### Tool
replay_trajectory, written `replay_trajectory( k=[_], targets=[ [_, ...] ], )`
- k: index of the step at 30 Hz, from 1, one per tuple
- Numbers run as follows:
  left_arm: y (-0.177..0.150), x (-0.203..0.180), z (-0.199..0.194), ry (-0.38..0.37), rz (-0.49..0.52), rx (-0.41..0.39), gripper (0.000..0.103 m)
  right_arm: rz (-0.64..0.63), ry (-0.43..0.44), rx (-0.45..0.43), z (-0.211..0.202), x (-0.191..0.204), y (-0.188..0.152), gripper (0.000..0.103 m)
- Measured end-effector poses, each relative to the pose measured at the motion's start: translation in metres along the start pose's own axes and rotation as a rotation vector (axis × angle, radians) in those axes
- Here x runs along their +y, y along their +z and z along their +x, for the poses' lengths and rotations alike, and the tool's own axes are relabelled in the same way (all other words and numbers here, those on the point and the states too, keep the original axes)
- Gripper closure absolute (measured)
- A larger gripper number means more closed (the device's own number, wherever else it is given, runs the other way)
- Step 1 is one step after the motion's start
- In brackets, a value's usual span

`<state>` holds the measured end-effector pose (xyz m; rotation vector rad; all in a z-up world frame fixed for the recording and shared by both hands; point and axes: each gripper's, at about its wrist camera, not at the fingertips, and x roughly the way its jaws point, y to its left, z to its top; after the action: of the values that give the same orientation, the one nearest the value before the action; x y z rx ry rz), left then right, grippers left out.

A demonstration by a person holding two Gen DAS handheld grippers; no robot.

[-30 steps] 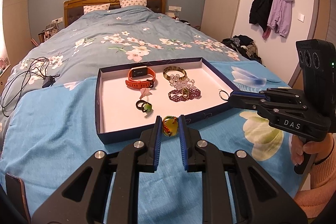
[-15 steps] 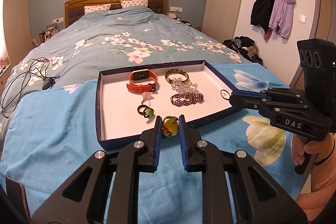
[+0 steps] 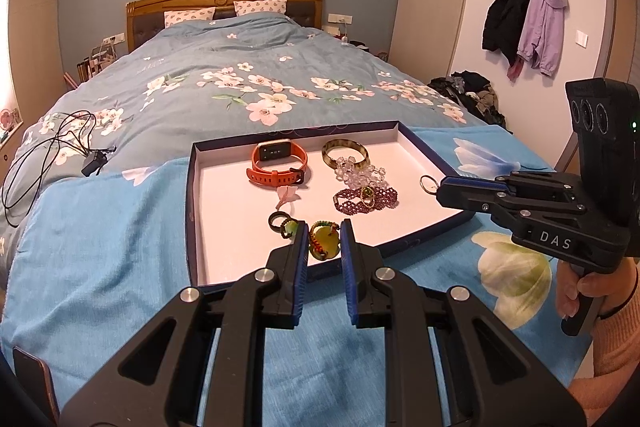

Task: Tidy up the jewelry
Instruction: 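Carry the yellow ring and silver ring over the tray box with both grippers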

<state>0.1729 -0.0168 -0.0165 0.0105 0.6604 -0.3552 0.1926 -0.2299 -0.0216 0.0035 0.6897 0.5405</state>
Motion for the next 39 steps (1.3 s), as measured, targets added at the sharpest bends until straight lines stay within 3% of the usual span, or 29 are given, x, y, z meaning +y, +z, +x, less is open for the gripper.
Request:
replay_trajectory(
  k=[39],
  targets=[
    [0.006,0.013,0.058,0.040,-0.026,0.087,0.087,-0.009,-0.032,0.099,0.043,-0.013,0.009,0.097]
  ],
)
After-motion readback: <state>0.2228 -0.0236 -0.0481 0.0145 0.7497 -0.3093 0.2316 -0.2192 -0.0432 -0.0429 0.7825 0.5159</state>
